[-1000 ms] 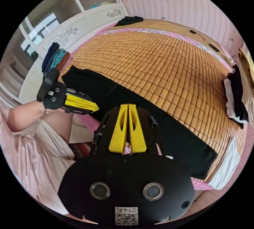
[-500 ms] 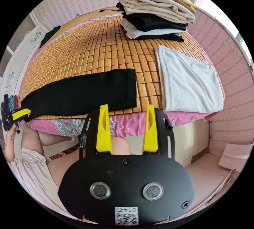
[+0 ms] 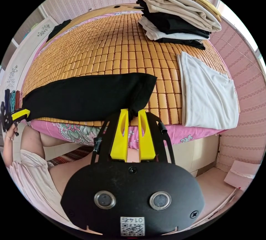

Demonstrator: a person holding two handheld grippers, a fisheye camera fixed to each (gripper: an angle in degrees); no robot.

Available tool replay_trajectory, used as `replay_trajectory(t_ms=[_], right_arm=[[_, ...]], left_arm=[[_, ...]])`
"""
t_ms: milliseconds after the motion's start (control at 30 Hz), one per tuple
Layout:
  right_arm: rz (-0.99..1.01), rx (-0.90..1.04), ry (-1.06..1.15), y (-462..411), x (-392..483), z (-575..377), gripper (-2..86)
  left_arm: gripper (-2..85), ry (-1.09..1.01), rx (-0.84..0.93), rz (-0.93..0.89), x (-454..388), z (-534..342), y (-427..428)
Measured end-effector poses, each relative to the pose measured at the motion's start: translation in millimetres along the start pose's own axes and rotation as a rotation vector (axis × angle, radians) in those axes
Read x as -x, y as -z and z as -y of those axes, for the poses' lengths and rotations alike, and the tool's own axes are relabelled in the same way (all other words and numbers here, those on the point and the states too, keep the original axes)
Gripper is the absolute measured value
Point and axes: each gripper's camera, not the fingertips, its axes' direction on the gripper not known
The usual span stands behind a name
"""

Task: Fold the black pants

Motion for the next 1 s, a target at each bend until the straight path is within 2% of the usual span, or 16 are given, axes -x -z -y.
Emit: replay_trajectory(t_ms=[133, 300, 400, 567, 867, 1000], right_arm=[[0.122, -0.015, -0.058, 7, -36, -11, 5.3], [0.366, -0.158, -0.154, 35, -84, -26, 4.8], [0.528, -0.272, -0.202, 55, -112, -33, 4.7], [0.707, -0.487, -0.231, 96, -152, -48, 4.4], [0.707, -0.843, -0.200, 201, -192, -76, 3.6], [0.726, -0.874, -0.081, 232, -162, -68, 3.7]], left_arm=[[-1.0, 0.136, 0.020, 0.015, 36, -29, -11], [-1.0, 0.333, 0.053, 0.043, 82, -59, -37], [-1.0, 0.370, 0.070, 0.004, 87, -66, -56], [-1.0, 0.251, 0.040, -0.012, 71, -61, -61], [-1.0, 0.029, -0.076, -0.172, -9, -18, -68], [-1.0, -0.006, -0.090, -0.201, -24, -7, -76]])
